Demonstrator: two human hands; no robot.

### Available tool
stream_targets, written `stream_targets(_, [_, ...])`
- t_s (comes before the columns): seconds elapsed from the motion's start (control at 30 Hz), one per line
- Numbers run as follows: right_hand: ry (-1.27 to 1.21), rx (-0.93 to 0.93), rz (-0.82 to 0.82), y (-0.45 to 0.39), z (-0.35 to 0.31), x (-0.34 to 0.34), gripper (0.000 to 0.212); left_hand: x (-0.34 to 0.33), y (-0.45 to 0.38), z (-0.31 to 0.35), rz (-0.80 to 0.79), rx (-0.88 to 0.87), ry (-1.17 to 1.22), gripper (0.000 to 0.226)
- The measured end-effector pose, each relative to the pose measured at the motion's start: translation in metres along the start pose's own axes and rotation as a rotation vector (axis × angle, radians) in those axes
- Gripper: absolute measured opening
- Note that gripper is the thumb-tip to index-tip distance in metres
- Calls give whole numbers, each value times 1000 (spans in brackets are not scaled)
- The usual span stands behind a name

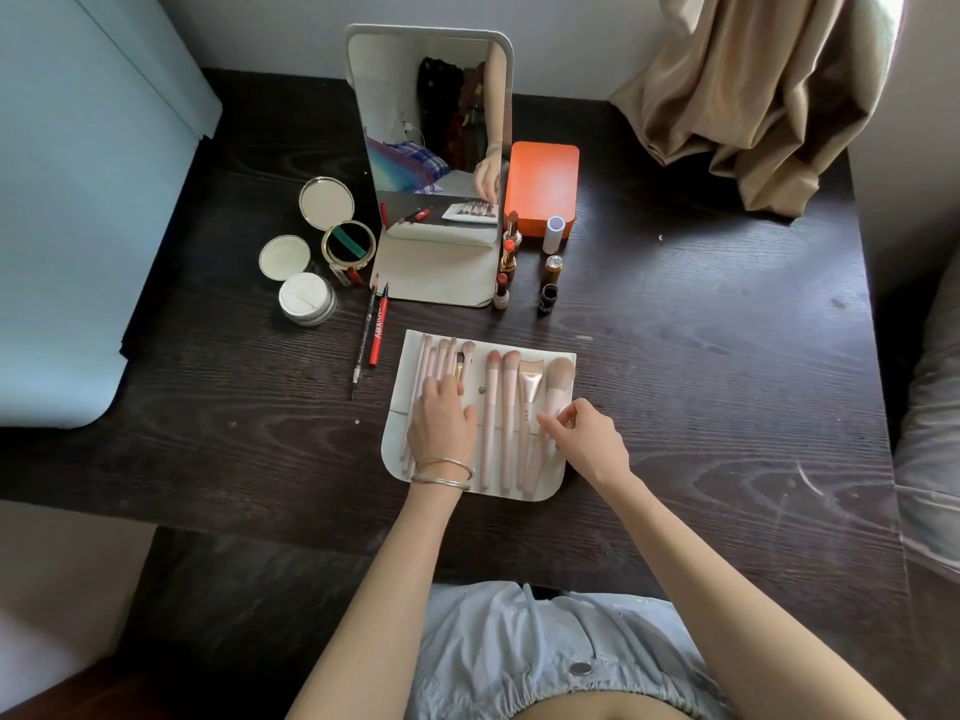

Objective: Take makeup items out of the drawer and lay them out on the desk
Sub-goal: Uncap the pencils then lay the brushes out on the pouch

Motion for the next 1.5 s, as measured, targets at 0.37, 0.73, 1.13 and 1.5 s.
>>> stream_targets(0.37, [8, -6, 11, 1, -2, 1, 34, -6, -7, 0, -70, 19, -138, 20])
stream_targets(0.73, [11, -8, 4, 2, -2, 0, 33, -8, -6, 1, -117, 39, -153, 23])
stream_targets(1.13, [168, 122, 174, 20, -30, 19, 27, 1, -8, -5, -80, 41, 5, 21])
stream_targets(1.5, [528, 244, 119, 19, -103, -25, 22, 18, -10, -25, -127, 3, 23, 11])
Point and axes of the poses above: each hand's wrist, its own y-axis away from the middle knuckle, its own x-axis out of the back of the hand, z = x × y, the point moved 8 cm from there along -y, towards the middle knuckle, and after that the axes turned 12 degrees about y, right-handed, at the moved point
